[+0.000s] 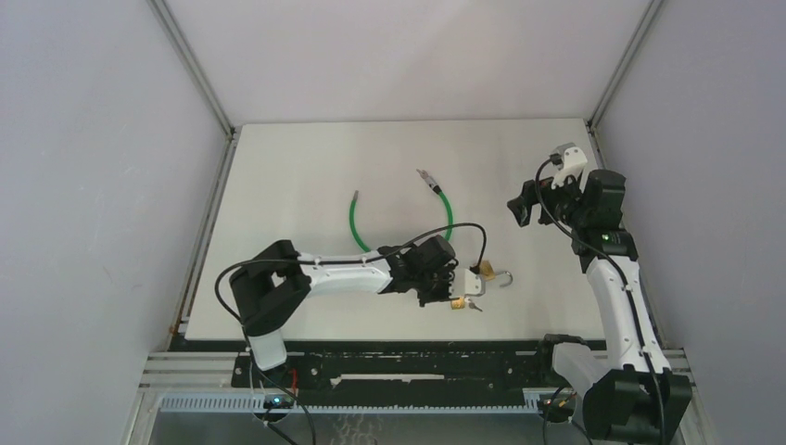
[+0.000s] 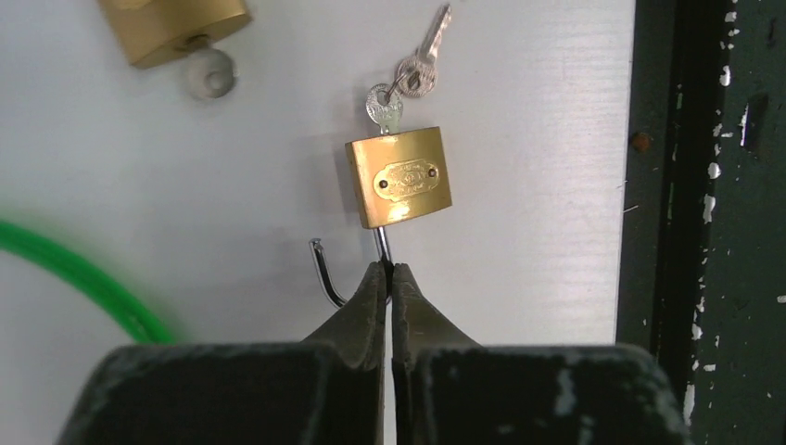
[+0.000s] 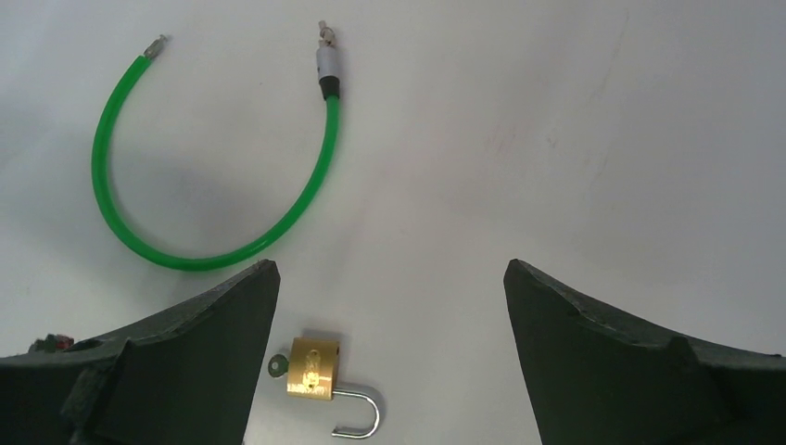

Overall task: Lock with the key
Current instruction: Adjust the lock at the center of the board.

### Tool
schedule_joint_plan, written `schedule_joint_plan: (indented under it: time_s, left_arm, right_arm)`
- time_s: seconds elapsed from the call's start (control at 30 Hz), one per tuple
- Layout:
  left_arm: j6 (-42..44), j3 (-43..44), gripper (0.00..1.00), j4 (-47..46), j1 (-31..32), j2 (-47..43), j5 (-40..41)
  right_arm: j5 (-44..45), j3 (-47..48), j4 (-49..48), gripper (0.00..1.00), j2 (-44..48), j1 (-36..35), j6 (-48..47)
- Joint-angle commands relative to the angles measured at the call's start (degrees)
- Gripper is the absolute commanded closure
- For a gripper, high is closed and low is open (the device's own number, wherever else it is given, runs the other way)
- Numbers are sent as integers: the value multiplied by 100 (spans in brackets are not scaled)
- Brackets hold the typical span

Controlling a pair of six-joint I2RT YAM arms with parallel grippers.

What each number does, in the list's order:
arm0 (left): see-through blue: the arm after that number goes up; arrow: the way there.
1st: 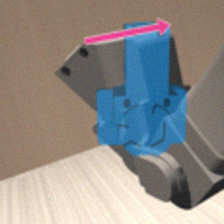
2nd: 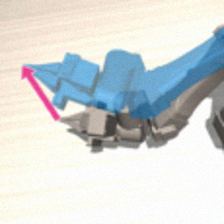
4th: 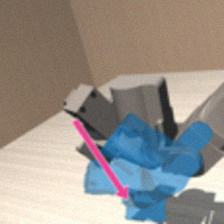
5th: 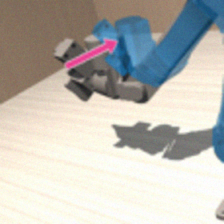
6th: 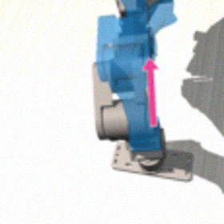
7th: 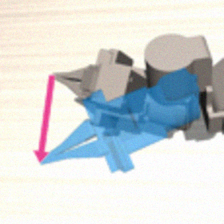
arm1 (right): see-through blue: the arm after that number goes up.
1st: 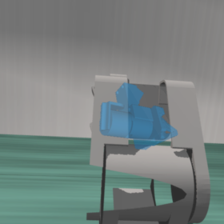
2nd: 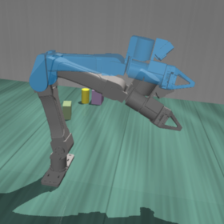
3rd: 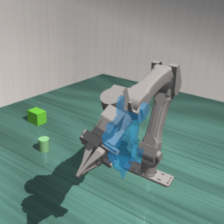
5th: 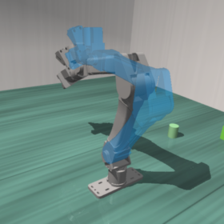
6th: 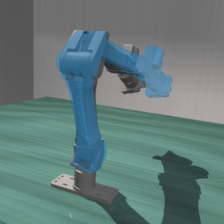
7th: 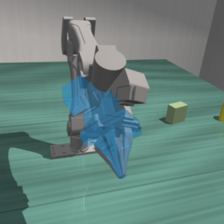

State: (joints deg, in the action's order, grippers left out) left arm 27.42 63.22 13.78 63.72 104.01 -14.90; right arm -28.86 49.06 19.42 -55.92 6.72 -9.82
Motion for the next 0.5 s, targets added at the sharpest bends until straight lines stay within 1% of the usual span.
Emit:
schedule_joint_plan:
  time_s: [0.0, 0.13, 0.33, 0.4, 0.47]
  left_arm:
    - [-13, -109, 100, -370, -259, -625, -49]
    - [114, -114, 100, -408, -473, -886, -151]
    - [102, -391, 100, -657, -897, -1266, -851]
    - [162, -480, 100, -705, -987, -1379, -983]
    - [208, -528, 100, -701, -1015, -1432, -958]
  right_arm:
    - [-532, -41, -229, 2, -233, 23, 139]
    - [-1349, -265, -456, 6, -342, -44, 219]
    - [-2638, -713, -919, 11, -516, -278, 150]
    - [-2745, -739, -890, 13, -569, -461, -48]
    - [-2663, -738, -871, 14, -665, -656, -159]
